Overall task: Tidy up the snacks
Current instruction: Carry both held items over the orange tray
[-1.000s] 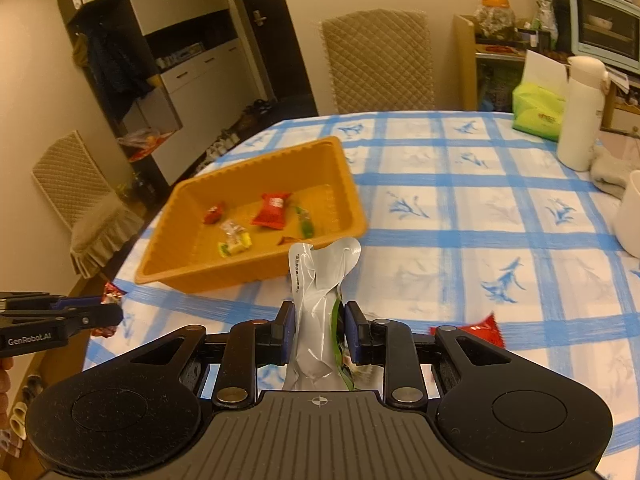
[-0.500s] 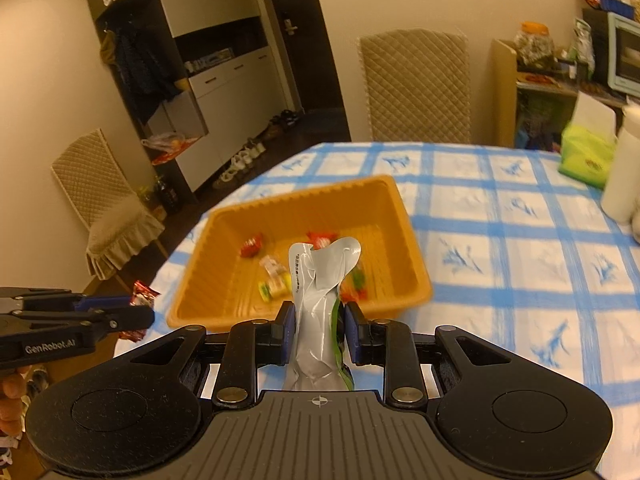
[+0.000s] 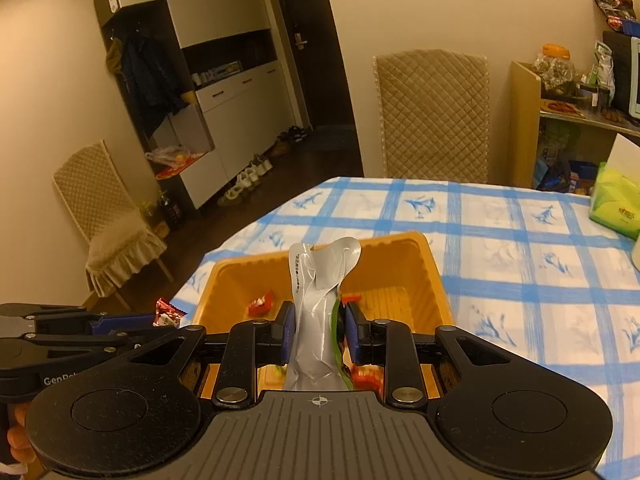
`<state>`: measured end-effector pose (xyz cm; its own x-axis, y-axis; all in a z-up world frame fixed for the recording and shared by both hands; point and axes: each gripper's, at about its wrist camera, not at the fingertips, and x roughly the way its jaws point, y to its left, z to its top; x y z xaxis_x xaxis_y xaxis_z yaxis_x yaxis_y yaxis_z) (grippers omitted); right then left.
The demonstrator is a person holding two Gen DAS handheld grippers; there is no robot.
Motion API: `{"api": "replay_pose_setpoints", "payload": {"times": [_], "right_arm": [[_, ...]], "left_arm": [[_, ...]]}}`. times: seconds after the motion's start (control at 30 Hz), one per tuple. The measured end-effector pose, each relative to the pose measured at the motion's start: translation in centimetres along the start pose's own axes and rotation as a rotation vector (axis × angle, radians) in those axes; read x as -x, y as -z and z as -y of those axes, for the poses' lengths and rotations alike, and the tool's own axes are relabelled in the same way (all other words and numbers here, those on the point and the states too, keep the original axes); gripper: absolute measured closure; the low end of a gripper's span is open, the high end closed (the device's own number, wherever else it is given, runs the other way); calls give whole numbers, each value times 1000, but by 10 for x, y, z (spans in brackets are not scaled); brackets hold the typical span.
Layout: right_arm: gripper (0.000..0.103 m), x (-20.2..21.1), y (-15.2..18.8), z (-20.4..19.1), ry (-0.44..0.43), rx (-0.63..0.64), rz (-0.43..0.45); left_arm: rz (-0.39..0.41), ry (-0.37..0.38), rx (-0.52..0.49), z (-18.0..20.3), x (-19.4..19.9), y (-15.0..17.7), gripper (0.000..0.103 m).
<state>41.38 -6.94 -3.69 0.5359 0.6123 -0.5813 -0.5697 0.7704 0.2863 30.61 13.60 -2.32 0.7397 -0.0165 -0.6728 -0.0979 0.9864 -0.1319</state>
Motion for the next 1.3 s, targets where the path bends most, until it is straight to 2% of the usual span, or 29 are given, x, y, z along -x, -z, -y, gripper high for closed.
{"api": "replay_pose_setpoints", "payload": {"times": [0.4, 0.9, 1.3], "right_arm": [[76, -40, -13, 3, 24, -11, -23], [76, -63, -4, 6, 33, -32, -68], [76, -72, -2, 4, 28, -30, -86]], "left_arm": [[-27, 5, 33, -16, -36, -14, 82], [-130, -12, 44, -23, -73, -1, 82], [-165, -6, 44, -23, -83, 3, 82]]}}
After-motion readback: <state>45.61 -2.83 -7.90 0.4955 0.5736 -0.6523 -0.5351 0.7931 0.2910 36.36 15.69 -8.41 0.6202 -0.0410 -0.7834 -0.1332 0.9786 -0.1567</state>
